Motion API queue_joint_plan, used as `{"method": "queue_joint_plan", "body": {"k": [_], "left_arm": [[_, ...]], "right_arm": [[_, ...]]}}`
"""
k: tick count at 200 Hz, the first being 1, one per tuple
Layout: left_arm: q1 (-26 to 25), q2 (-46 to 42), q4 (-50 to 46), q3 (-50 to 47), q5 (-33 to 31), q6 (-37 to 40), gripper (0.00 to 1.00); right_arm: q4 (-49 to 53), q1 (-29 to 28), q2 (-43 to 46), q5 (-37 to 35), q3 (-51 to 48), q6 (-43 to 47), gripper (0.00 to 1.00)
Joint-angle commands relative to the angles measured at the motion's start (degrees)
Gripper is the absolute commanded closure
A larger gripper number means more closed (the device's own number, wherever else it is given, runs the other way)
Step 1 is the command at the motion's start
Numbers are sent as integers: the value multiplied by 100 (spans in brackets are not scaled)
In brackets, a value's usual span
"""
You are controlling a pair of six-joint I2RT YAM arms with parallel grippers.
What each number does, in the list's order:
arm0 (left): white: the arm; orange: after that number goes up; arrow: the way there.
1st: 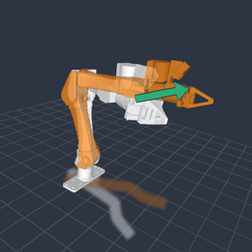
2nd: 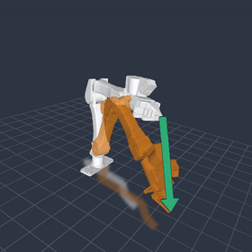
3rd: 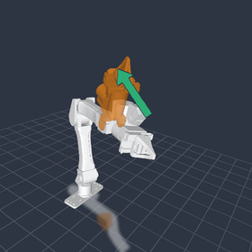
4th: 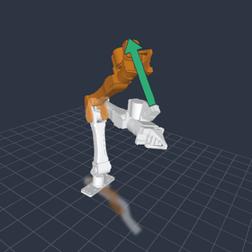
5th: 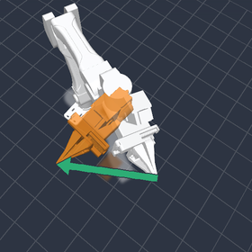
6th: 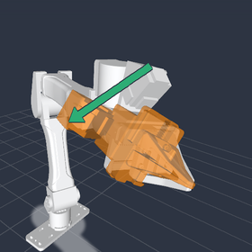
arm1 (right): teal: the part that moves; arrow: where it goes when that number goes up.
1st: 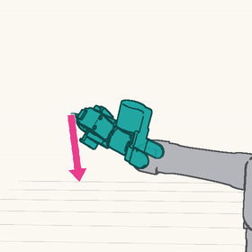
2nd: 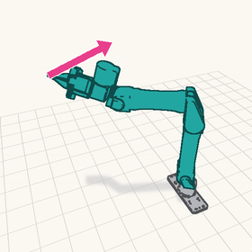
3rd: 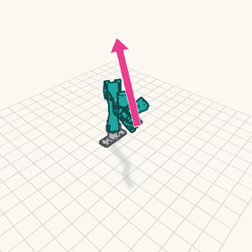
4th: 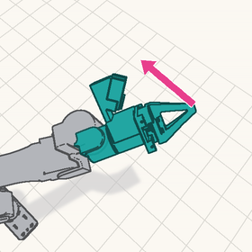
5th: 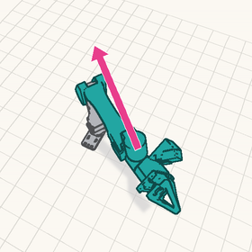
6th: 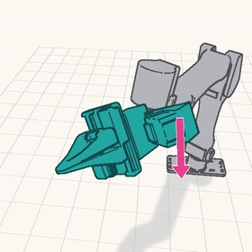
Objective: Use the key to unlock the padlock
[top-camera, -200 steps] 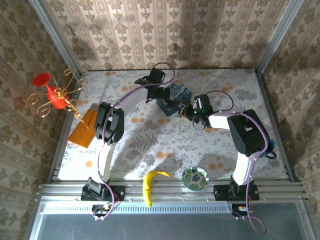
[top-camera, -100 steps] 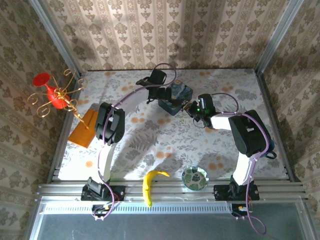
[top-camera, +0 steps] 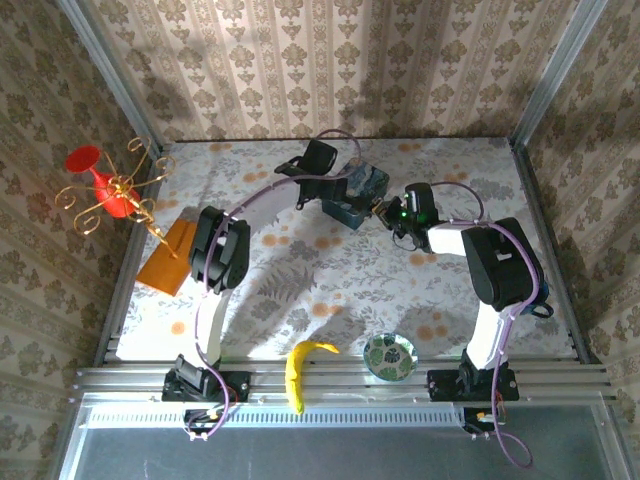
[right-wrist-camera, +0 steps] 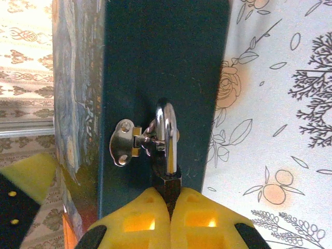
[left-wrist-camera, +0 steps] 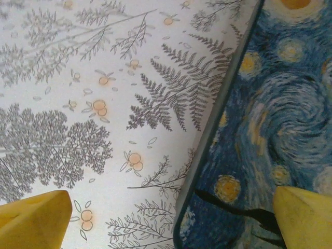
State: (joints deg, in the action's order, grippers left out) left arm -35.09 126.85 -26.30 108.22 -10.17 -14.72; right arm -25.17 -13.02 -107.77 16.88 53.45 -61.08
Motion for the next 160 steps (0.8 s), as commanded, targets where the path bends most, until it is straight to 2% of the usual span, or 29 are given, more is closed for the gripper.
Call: {"method": "queue_joint_plan", "body": {"k": [1,37,51,78,89,107,160], "left_arm": [[-137,357,7,1233,-363,571,0],[-304,2143,-1134,4193,-662,434,0],[-337,2635,-1059,4849,-499,417,0],[-332,2706,284,4239,-417,346,0],[-323,2721,528,4075,-454,460,0],[-317,2765,506,4010,-614,626,0],[-393,2736,179,3493,-528,1012,0]], "right_arm": [[-374,-65,167,124,-231,37,100],[-379,-189,280,71,-453,33,100],[-512,-240,293,52,-540,-34,100],[-601,-316,306,-97,-589,-58,100],[-623,-294,300,-198,-614,-62,100],[-612,-155,287,-436,-643,-37,100],[-1180,362,-11,-471,-356,-238,100]]}}
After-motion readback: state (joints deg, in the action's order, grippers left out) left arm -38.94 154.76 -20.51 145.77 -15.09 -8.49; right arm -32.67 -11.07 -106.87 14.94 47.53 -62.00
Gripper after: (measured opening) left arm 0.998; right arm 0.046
